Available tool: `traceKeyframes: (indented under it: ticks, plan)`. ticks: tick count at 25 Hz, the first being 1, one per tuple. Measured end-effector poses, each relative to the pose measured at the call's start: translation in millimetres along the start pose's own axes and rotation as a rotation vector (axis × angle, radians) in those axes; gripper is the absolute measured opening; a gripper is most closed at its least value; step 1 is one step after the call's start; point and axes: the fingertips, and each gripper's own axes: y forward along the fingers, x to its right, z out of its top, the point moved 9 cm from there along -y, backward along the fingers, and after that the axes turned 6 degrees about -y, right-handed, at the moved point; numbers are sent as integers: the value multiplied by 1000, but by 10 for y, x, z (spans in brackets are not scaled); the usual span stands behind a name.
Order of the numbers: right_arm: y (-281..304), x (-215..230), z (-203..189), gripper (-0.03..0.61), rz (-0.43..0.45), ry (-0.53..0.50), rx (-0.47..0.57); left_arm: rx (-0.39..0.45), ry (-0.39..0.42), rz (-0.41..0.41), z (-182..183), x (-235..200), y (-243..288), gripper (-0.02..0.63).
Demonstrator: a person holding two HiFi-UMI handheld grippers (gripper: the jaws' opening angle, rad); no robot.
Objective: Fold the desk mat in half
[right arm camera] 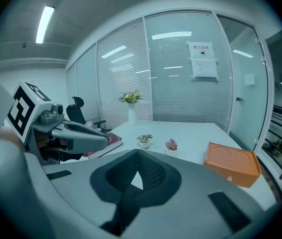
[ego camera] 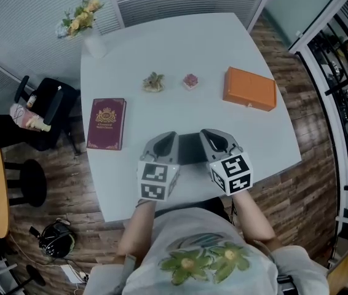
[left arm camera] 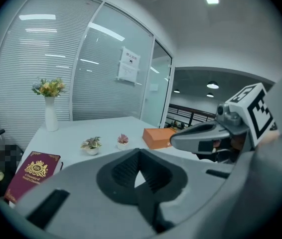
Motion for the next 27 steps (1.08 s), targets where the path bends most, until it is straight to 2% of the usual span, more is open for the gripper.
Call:
traceKeyframes:
  ticks: [14,27]
  plan:
    - [-249,-184,65,17,11,-12,35,48,-19,-40,38,173,-193,3]
    - [-415,-259,8,17,27,-19,22,52,-1,-24,-61,283,-367,3]
